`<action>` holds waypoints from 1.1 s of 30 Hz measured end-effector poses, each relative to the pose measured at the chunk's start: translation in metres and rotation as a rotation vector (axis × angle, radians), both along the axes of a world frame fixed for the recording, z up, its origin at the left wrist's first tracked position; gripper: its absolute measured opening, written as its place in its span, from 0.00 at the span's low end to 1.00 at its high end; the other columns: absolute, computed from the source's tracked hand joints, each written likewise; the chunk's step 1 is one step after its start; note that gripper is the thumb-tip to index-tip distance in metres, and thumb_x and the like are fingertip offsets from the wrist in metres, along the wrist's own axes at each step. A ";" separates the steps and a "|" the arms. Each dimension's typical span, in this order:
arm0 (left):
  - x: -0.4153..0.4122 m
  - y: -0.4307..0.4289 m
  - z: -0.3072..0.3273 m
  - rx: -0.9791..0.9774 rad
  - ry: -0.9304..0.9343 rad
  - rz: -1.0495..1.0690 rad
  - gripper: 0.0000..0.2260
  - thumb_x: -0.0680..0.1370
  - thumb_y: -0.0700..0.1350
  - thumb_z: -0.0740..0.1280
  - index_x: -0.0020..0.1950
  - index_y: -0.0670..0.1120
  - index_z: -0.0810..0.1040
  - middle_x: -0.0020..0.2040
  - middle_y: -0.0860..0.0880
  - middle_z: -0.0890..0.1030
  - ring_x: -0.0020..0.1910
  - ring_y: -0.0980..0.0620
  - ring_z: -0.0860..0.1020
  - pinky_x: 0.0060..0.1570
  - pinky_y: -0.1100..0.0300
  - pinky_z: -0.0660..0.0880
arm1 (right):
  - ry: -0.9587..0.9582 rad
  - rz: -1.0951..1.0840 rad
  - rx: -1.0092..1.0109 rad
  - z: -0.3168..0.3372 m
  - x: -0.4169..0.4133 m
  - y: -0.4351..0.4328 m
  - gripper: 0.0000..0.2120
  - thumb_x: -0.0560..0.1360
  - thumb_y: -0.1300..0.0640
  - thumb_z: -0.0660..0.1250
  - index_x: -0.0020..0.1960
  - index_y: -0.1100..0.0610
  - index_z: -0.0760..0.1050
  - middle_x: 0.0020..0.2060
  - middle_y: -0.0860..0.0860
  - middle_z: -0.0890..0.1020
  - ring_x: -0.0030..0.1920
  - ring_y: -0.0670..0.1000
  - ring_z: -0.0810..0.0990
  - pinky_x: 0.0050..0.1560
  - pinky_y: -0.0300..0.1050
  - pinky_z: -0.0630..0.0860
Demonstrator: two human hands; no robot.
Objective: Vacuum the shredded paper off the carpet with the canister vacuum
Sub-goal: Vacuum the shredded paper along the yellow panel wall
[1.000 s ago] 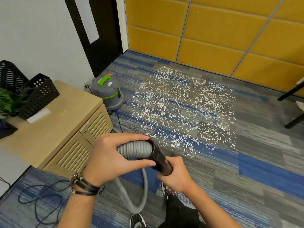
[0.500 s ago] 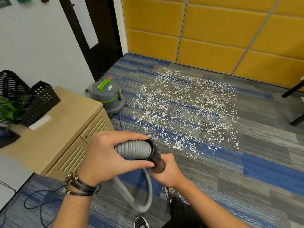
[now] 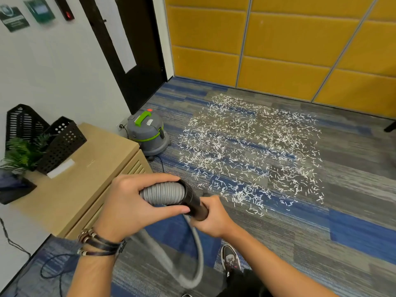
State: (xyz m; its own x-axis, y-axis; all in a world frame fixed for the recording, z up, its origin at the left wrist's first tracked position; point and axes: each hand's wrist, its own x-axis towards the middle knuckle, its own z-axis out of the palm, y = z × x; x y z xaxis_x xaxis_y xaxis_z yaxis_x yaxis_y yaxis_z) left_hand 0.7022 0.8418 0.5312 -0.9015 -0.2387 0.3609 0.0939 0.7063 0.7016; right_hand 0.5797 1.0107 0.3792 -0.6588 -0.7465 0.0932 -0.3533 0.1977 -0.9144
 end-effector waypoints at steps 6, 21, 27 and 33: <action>-0.018 -0.002 0.004 0.039 0.031 -0.001 0.26 0.62 0.62 0.83 0.54 0.50 0.89 0.50 0.59 0.88 0.49 0.60 0.86 0.53 0.61 0.81 | -0.028 -0.017 -0.063 -0.004 -0.009 0.005 0.11 0.62 0.60 0.69 0.31 0.49 0.67 0.25 0.44 0.65 0.29 0.43 0.60 0.29 0.43 0.59; -0.082 -0.007 0.008 0.008 -0.090 -0.033 0.26 0.61 0.64 0.84 0.54 0.54 0.89 0.49 0.61 0.88 0.46 0.60 0.87 0.49 0.55 0.83 | -0.076 -0.002 -0.093 -0.020 -0.063 -0.012 0.12 0.64 0.65 0.69 0.32 0.56 0.67 0.26 0.44 0.65 0.29 0.41 0.60 0.29 0.42 0.57; -0.102 -0.013 0.016 -0.042 0.004 0.030 0.25 0.63 0.61 0.83 0.56 0.51 0.89 0.51 0.59 0.88 0.49 0.59 0.87 0.52 0.58 0.83 | 0.001 0.000 -0.161 -0.009 -0.097 -0.023 0.17 0.64 0.66 0.72 0.32 0.49 0.67 0.25 0.44 0.65 0.27 0.43 0.60 0.29 0.38 0.58; -0.128 -0.028 0.015 -0.083 -0.098 0.121 0.24 0.62 0.63 0.84 0.56 0.57 0.88 0.50 0.63 0.87 0.49 0.62 0.86 0.53 0.57 0.83 | -0.008 0.038 -0.151 -0.006 -0.135 -0.055 0.11 0.63 0.58 0.68 0.32 0.49 0.66 0.23 0.42 0.66 0.26 0.42 0.62 0.30 0.35 0.59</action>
